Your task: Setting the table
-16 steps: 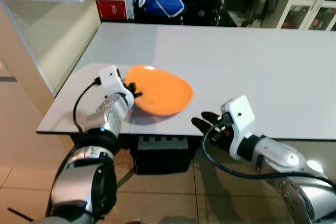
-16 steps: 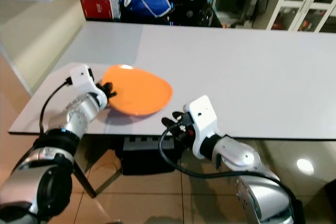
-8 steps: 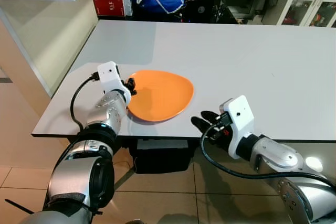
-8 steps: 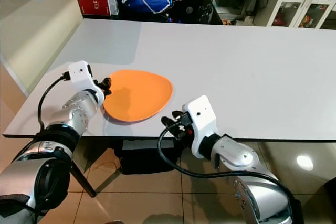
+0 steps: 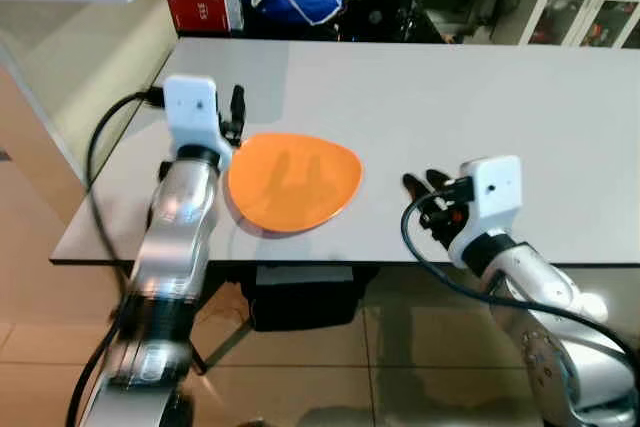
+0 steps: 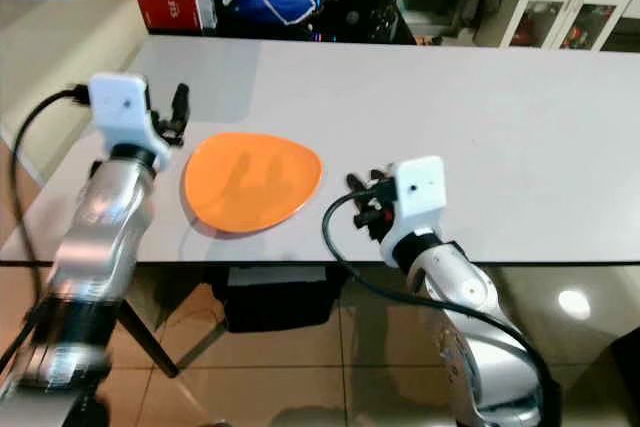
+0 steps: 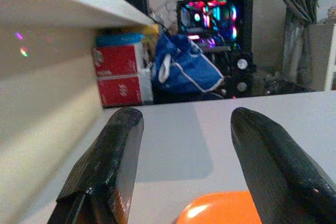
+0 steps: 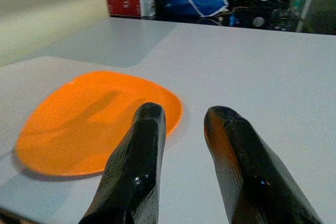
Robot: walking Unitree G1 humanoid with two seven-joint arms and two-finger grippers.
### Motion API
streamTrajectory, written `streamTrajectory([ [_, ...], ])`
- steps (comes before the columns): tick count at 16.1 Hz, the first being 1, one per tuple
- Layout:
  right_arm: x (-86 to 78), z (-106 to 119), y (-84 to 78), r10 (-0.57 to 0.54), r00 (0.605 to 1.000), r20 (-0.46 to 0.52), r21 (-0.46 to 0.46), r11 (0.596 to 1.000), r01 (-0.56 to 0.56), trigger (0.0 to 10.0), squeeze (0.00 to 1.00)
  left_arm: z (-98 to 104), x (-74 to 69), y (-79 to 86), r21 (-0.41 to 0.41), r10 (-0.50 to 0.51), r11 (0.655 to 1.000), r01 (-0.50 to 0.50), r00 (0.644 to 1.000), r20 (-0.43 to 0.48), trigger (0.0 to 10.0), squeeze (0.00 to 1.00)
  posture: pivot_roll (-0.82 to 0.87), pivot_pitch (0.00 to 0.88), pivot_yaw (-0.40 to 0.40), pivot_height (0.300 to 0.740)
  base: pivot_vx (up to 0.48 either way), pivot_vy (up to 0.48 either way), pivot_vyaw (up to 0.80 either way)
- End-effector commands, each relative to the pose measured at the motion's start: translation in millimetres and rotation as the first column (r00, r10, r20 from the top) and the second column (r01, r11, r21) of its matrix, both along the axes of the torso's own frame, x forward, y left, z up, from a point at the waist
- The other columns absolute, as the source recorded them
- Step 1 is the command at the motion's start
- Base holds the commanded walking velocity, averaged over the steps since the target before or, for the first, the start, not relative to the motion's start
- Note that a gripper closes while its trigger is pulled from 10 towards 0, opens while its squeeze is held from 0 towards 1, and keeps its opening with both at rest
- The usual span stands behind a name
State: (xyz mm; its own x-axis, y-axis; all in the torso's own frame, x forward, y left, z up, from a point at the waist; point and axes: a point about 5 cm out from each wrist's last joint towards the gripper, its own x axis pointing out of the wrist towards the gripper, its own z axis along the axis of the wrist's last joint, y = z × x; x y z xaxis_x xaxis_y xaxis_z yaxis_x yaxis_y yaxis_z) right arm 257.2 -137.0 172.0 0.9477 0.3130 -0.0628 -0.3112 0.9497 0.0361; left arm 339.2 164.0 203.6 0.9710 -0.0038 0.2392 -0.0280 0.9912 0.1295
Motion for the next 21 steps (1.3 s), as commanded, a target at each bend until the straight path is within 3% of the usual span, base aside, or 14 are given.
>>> streamTrajectory([
  [1,3.0,0,-3.6,-0.043,0.999,0.018,0.008,0.999,0.043,10.0,0.00,14,-7.8,-1.6,0.037,-0.014,0.999,0.012,0.999,0.046,10.0,0.00,-0.02,0.000,-0.009,0.740,0.000,0.000,0.00],
  [2,6.2,-5,-5.4,-0.097,0.995,0.003,0.035,0.995,0.097,10.0,0.00,16,-21.6,-3.0,0.094,-0.040,0.995,0.034,0.997,0.065,10.0,0.00,-0.02,0.000,-0.023,0.740,0.000,0.319,0.00],
  [7,18.3,-4,-10.9,-0.163,0.987,-0.001,0.075,0.984,0.162,10.0,0.00,9,-28.0,-15.5,0.129,-0.055,0.990,0.054,0.999,-0.002,10.0,0.00,-0.02,0.000,-0.013,0.740,0.000,0.363,-0.08],
  [21,26.5,-5,-1.6,-0.153,0.988,0.007,0.104,0.983,0.152,10.0,0.00,16,-22.3,-4.9,0.176,-0.017,0.984,0.019,1.000,-0.014,10.0,0.00,-0.01,0.000,0.008,0.740,0.000,0.430,-0.45],
])
